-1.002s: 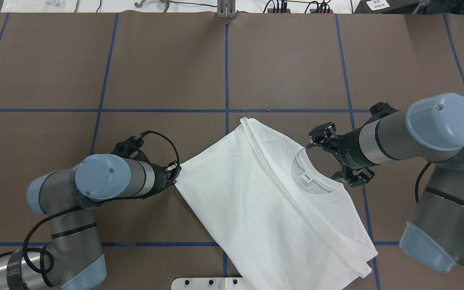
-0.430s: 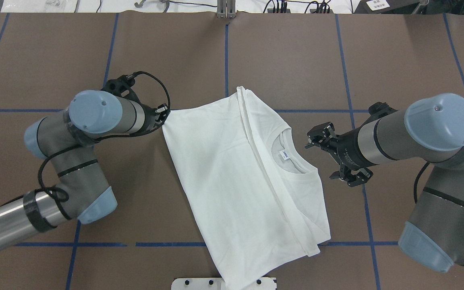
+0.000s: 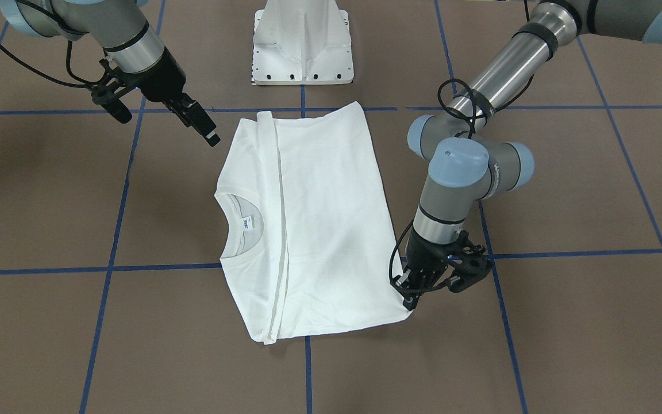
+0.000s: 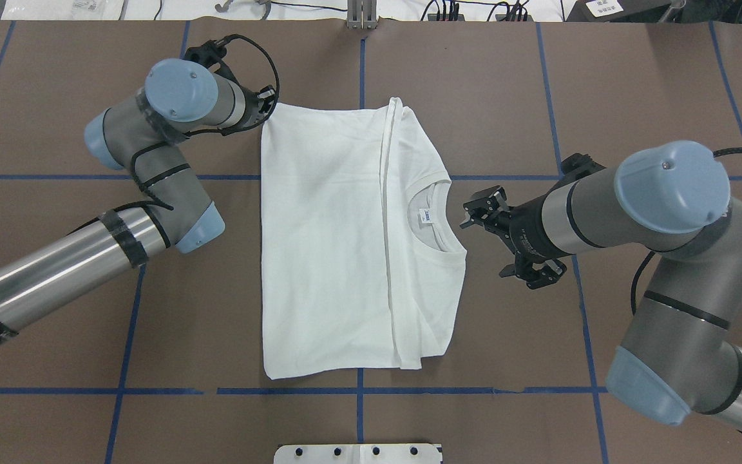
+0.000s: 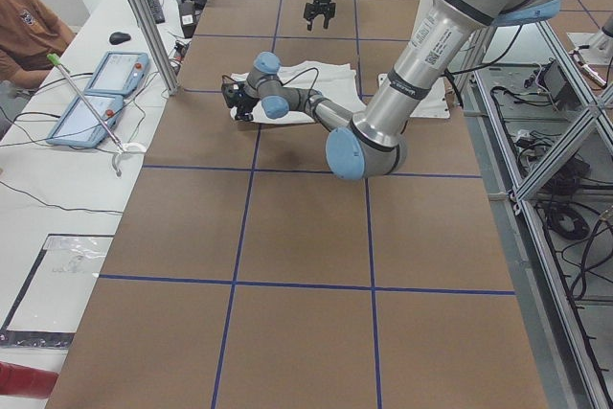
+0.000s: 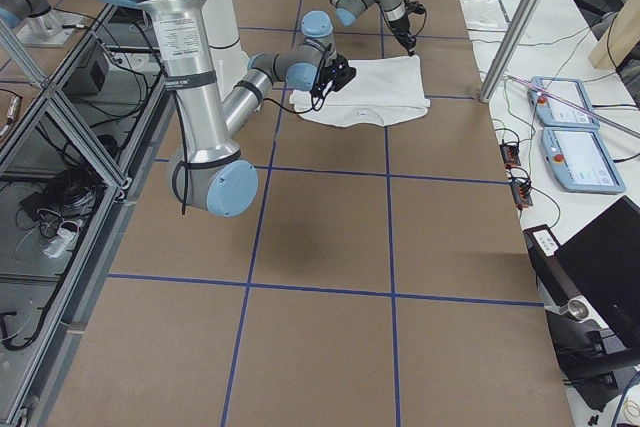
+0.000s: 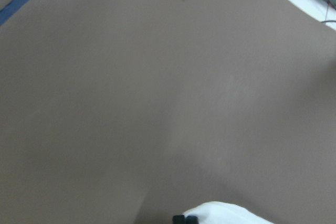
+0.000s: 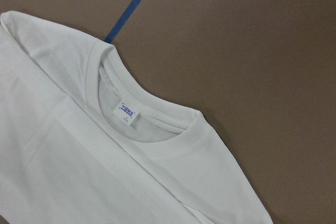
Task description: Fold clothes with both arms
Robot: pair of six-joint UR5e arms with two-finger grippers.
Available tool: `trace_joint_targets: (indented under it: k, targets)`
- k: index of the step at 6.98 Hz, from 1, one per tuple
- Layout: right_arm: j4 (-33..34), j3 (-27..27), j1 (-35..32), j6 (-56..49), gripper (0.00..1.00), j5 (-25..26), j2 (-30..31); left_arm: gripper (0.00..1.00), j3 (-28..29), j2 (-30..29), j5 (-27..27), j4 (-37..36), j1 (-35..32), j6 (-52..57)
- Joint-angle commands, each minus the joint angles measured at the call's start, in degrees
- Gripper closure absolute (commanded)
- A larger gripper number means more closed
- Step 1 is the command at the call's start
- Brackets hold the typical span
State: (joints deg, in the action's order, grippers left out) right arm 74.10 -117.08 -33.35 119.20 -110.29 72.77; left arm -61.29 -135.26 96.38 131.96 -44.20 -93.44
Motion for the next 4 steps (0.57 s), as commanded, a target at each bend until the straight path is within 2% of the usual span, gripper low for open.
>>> trace_joint_targets:
  k: [1, 2, 3, 4]
  targets:
    - [0.1, 1.9, 4.6, -0.4, 0.0, 8.5, -3.6, 1.0, 6.9, -3.9, 0.0, 3.4, -1.4, 0.4]
    - [0.2, 2.0, 5.0, -0.5, 0.0, 8.9, -4.0, 0.72, 6.6, -3.8, 0.5, 3.9, -1.6, 0.5]
    - [0.7, 3.3, 5.3, -1.1, 0.0, 8.8, -4.4, 0.68, 5.0, -3.5, 2.1, 5.1, -1.9, 0.9]
    - [1.2, 4.4, 7.4, -6.8, 0.0, 8.9, -4.8, 0.67, 0.2, -0.5, 4.9, 5.0, -3.1, 1.2]
